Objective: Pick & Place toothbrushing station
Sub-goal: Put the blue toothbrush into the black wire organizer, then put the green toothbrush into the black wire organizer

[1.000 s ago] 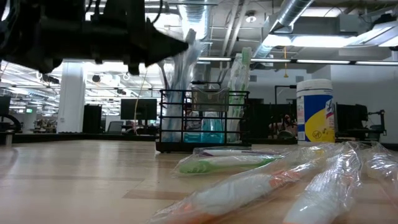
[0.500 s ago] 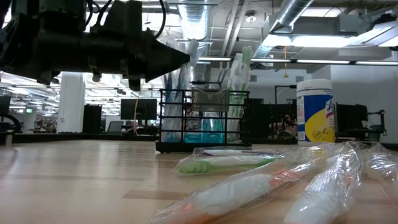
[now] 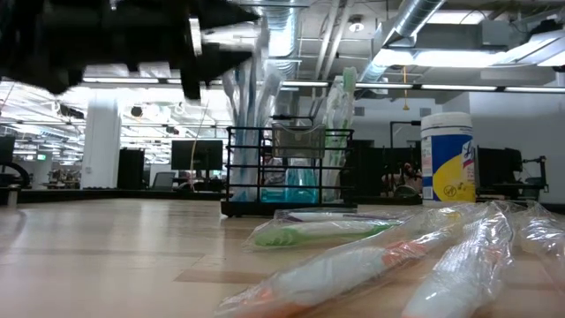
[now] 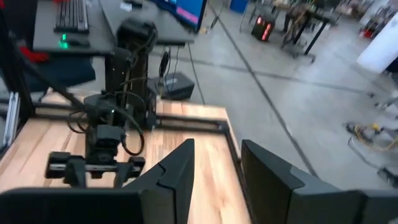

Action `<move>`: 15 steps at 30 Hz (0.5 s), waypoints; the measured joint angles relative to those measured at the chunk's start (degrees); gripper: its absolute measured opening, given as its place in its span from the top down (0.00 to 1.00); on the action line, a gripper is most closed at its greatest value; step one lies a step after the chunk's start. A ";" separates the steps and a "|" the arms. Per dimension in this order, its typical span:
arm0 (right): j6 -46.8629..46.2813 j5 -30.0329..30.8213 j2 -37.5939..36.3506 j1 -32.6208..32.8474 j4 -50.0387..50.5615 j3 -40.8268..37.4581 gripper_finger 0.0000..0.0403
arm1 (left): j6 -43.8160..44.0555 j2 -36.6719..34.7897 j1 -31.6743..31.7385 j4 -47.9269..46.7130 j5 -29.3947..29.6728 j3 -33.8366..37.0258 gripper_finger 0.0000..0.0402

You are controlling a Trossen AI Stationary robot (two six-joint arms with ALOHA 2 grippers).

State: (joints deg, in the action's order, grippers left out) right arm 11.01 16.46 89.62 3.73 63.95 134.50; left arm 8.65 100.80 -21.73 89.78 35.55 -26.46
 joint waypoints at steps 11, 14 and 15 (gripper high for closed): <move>0.96 -0.06 -2.81 -0.44 -8.70 0.02 0.70 | -6.94 -26.33 -0.63 -12.18 -6.68 -0.59 0.43; 0.96 0.09 -2.91 -0.85 -9.33 0.04 0.70 | -5.46 -31.40 -0.15 -19.08 -6.50 -0.59 0.46; 0.58 0.39 -2.94 -1.01 -8.82 0.04 0.70 | -5.33 -32.82 0.01 -19.18 -6.51 -0.59 0.46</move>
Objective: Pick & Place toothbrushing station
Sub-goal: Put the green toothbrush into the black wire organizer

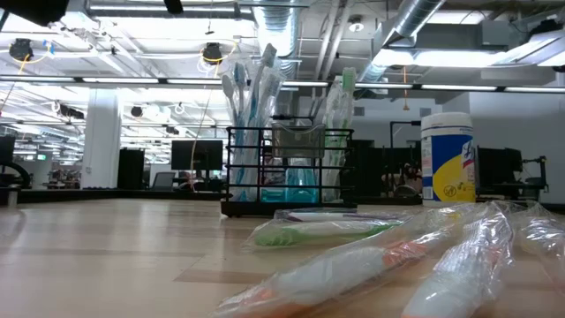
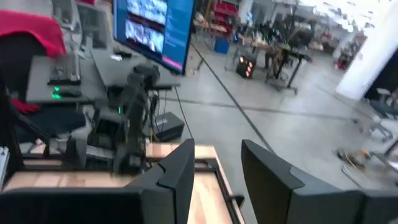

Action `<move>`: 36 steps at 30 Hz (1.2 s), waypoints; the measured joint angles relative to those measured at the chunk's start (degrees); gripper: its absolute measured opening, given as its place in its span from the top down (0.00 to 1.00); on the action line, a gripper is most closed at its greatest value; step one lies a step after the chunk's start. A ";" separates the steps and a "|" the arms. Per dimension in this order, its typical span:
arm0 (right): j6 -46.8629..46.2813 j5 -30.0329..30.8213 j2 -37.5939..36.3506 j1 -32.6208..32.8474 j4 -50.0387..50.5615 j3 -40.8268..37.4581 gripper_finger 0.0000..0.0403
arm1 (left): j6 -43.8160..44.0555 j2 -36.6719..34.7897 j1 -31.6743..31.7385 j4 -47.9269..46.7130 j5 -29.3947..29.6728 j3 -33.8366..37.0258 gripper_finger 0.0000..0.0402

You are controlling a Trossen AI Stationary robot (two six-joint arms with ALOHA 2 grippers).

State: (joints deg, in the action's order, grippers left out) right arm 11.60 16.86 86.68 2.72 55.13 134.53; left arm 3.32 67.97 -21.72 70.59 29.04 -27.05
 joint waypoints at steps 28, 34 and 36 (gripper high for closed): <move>-79.59 15.15 -10.01 33.48 -3.73 -68.16 0.70 | 11.19 -12.01 0.98 -15.25 -8.54 -4.35 0.48; -82.39 10.27 -5.12 34.40 -10.86 -75.05 0.70 | 12.06 -12.14 1.14 -16.22 -9.47 -4.35 0.50; -83.68 9.56 -3.66 33.81 -14.87 -76.26 0.70 | 12.19 -12.14 1.14 -16.30 -9.21 -4.35 0.51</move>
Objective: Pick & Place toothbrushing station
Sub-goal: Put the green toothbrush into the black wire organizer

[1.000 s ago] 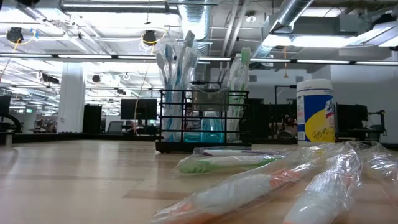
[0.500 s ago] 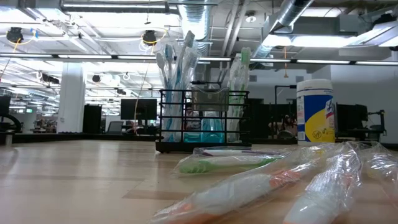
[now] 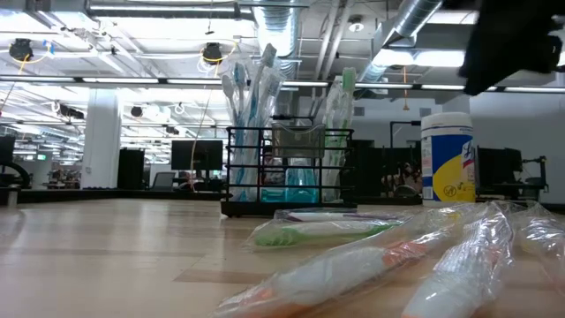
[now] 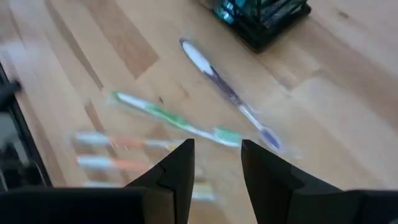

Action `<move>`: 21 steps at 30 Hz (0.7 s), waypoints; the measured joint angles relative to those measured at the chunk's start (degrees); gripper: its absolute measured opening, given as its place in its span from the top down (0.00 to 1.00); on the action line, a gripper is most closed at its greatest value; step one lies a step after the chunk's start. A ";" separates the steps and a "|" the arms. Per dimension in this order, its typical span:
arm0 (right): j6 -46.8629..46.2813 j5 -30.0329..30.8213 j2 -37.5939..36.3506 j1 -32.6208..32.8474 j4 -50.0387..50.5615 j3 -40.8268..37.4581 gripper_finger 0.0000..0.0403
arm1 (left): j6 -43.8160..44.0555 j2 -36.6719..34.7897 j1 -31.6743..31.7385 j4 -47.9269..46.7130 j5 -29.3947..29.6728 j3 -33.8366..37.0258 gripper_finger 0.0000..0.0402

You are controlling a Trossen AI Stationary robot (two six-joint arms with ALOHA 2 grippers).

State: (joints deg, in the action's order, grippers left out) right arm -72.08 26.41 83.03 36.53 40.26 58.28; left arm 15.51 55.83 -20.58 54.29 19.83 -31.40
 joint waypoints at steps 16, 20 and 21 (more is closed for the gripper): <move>-48.52 12.12 6.41 0.13 -29.10 -12.06 0.70 | 5.82 0.04 0.00 -5.93 2.78 0.04 0.51; -49.41 16.43 6.44 0.61 -32.28 -12.04 0.69 | 7.37 0.04 0.00 -8.14 2.58 0.04 0.51; -49.47 17.97 6.44 1.20 -32.96 -12.04 0.68 | 7.81 0.04 0.00 -9.08 2.62 0.04 0.51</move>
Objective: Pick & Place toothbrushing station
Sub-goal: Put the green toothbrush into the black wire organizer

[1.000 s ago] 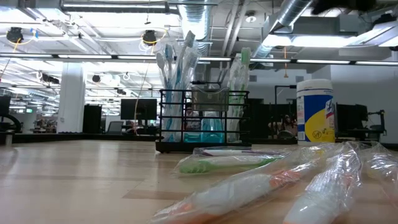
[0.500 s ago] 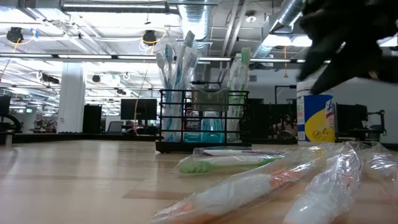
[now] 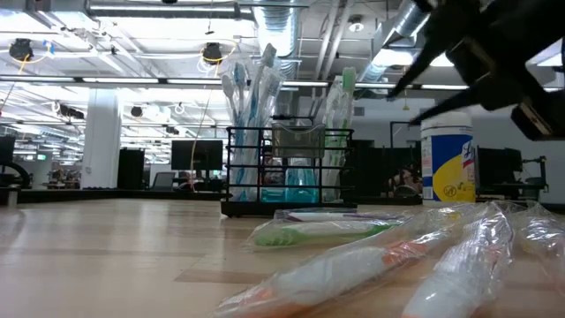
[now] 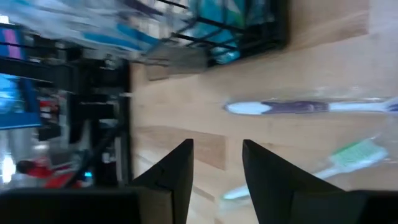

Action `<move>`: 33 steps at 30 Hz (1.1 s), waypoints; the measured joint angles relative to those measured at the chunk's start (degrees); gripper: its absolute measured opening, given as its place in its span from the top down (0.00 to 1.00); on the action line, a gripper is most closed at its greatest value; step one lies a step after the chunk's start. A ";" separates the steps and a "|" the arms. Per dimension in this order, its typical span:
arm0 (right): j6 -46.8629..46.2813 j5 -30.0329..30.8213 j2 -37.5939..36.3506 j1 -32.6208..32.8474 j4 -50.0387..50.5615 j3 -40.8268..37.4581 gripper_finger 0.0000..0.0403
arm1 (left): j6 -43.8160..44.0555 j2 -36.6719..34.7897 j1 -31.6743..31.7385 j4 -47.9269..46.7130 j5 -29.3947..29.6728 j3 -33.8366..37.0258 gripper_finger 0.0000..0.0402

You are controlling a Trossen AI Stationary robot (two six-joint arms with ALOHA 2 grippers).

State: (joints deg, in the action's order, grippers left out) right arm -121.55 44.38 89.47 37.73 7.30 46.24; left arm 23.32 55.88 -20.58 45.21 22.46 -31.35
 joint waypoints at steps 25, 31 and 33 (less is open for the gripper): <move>-2.61 -2.23 8.78 8.89 9.17 0.02 0.66 | 9.10 0.00 1.55 -0.44 -1.32 0.00 0.51; -2.63 -3.71 9.16 8.81 11.09 0.04 0.63 | 10.86 0.00 1.53 -0.46 -1.40 0.00 0.51; -2.64 -4.07 9.16 8.61 13.46 0.02 0.63 | 11.64 0.00 1.55 -0.48 -1.46 0.00 0.51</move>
State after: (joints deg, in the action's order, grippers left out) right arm -124.19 40.32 98.63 46.34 20.75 46.26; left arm 34.96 55.88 -19.03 44.73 20.99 -31.35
